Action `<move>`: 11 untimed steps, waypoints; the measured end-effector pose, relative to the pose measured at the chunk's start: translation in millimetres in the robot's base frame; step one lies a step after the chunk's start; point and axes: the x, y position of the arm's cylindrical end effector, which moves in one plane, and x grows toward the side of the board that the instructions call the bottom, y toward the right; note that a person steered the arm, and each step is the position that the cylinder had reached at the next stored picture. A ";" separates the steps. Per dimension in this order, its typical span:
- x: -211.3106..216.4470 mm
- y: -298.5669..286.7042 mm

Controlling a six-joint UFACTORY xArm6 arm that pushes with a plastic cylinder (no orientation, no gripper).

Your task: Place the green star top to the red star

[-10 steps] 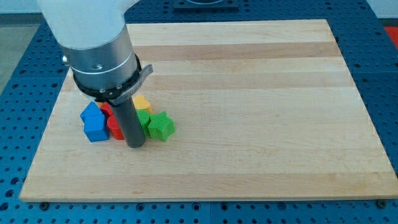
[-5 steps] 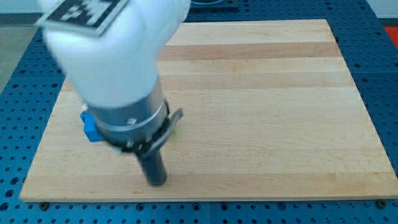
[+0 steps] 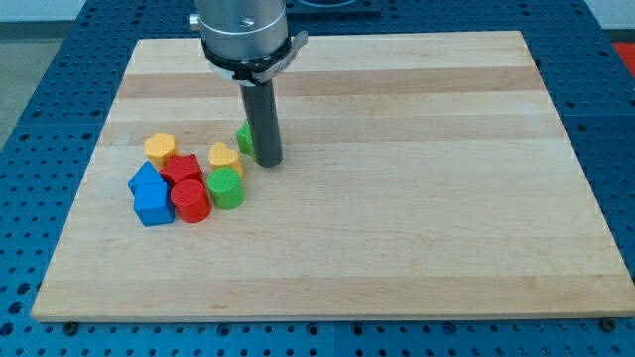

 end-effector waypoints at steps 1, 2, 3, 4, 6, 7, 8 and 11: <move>2.8 16.6; 2.2 44.0; -8.7 41.4; -17.2 28.0; -19.2 -1.7; -19.2 -15.3; -19.2 -27.7; -18.5 -58.6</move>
